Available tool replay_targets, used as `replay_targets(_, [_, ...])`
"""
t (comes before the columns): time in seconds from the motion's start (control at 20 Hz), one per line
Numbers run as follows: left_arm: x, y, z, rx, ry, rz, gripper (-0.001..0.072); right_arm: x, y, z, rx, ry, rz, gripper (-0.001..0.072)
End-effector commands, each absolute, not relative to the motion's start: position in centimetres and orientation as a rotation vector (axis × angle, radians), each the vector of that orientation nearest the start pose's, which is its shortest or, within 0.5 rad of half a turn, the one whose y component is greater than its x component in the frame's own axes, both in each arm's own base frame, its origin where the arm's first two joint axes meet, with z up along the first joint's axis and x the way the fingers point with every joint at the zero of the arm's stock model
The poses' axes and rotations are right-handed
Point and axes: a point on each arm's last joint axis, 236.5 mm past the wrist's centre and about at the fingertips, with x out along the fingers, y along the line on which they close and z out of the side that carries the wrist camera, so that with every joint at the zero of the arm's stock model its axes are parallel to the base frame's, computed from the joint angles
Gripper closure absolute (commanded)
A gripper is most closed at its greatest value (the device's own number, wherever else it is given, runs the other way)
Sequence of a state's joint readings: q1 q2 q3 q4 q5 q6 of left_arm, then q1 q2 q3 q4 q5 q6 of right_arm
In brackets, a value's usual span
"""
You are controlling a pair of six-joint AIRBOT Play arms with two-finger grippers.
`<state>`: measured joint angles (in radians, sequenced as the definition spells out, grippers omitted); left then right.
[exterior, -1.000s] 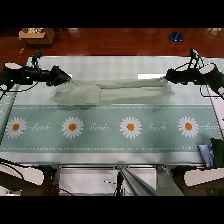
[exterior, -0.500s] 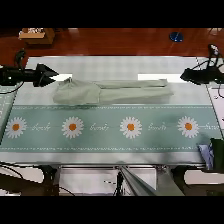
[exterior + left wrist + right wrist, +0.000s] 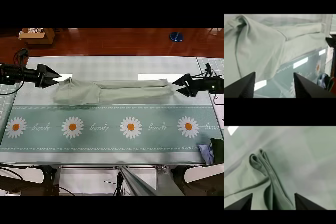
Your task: Fold the shirts.
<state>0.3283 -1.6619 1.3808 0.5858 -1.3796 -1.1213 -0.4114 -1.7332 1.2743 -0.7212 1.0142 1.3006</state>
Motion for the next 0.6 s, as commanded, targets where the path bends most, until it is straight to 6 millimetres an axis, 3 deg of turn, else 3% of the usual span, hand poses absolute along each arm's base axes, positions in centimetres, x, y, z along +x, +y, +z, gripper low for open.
replay_targets(0.0, [44.7,-6.9,2.5,-0.752,1.188,-0.639,0.0125,49.9,-0.2,-8.8,1.016,1.112,0.142,0.0115])
replay_targets(0.2, [44.5,-8.0,2.5,-0.739,1.199,-0.659,0.0125,51.3,4.1,-11.2,0.955,1.117,0.134,0.0133])
replay_targets(0.25, [44.5,-8.1,2.5,-0.738,1.200,-0.661,0.0125,52.0,4.5,-11.3,0.939,1.094,0.118,0.0210])
replay_targets(0.35, [44.4,-8.2,2.5,-0.738,1.201,-0.663,0.0125,53.4,5.1,-10.5,0.968,1.034,0.102,0.0630])
replay_targets(0.4, [44.4,-8.2,2.5,-0.738,1.203,-0.665,0.0125,53.8,5.2,-9.6,0.987,1.010,0.110,0.0683])
replay_targets(0.55, [44.2,-8.4,2.7,-0.744,1.209,-0.677,0.0185,53.9,5.1,-5.6,0.916,0.951,0.175,0.0684])
